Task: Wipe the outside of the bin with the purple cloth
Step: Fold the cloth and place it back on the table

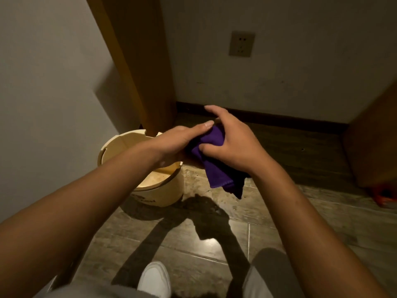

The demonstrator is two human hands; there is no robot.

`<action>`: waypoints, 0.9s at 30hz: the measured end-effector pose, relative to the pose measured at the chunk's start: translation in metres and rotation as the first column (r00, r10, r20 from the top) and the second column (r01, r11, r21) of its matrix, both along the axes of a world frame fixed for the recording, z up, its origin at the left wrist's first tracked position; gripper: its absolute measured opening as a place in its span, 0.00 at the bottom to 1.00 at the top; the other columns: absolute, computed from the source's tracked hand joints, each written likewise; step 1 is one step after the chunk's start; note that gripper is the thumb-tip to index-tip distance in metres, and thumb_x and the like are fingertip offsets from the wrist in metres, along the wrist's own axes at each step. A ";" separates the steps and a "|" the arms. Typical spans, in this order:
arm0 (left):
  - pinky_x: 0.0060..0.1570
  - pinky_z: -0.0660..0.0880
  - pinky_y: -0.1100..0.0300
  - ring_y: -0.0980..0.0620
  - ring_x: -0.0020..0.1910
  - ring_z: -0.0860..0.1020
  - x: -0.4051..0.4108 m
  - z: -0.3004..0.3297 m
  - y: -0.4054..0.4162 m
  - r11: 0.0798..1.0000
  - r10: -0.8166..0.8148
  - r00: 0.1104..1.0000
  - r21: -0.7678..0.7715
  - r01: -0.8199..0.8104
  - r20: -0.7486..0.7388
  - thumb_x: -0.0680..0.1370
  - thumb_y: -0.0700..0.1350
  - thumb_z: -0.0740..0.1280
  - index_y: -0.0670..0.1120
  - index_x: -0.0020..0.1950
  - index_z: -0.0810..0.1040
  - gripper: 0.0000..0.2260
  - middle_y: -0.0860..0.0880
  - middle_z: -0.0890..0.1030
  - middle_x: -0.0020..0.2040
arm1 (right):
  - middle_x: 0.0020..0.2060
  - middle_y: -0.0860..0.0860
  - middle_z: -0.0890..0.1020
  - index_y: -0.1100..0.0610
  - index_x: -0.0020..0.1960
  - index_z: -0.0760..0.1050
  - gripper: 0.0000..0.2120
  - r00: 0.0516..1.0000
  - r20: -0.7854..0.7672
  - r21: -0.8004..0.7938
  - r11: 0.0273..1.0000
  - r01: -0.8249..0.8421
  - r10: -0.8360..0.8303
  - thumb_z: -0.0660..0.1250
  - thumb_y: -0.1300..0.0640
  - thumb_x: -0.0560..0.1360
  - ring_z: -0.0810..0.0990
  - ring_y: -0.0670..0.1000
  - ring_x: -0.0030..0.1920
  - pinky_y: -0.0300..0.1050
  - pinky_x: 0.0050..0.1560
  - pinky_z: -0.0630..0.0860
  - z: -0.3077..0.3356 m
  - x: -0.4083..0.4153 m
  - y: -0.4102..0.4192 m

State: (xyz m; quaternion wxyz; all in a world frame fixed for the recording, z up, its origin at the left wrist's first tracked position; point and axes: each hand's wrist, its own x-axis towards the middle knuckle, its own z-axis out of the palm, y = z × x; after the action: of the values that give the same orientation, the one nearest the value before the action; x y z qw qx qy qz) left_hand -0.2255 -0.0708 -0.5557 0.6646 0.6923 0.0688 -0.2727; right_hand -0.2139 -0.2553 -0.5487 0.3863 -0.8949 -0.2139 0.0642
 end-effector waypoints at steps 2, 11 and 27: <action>0.47 0.82 0.51 0.44 0.55 0.85 0.002 0.008 -0.001 0.995 -0.009 1.000 -0.100 0.007 -0.022 0.72 0.58 0.75 0.42 0.60 0.84 0.24 0.42 0.85 0.57 | 0.66 0.46 0.74 0.38 0.80 0.58 0.46 0.996 0.020 -0.026 0.996 -0.090 0.090 0.79 0.43 0.69 0.75 0.47 0.62 0.51 0.62 0.78 0.016 0.006 -0.008; 0.49 0.81 0.57 0.49 0.52 0.84 -0.014 0.106 -0.009 0.974 0.142 0.989 -0.183 -0.131 0.048 0.69 0.42 0.77 0.46 0.56 0.80 0.16 0.47 0.84 0.53 | 0.67 0.44 0.77 0.41 0.73 0.71 0.34 0.797 -0.431 0.297 0.768 0.568 -0.423 0.70 0.30 0.70 0.79 0.42 0.61 0.41 0.54 0.76 0.084 -0.008 -0.058; 0.46 0.81 0.56 0.49 0.48 0.84 -0.018 0.412 0.004 0.930 0.231 0.958 -0.251 -0.268 -0.169 0.69 0.56 0.77 0.45 0.53 0.81 0.20 0.48 0.85 0.48 | 0.58 0.59 0.86 0.54 0.56 0.86 0.30 0.599 -0.791 0.576 0.480 0.662 0.124 0.89 0.52 0.56 0.86 0.57 0.57 0.45 0.50 0.82 0.374 -0.042 -0.054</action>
State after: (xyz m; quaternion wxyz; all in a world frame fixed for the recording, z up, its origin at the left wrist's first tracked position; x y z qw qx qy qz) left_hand -0.2430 -0.0669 -0.1435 0.7761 0.5600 0.1636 -0.2395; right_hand -0.2557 -0.3093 -0.1744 0.8189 -0.5033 0.1256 0.2456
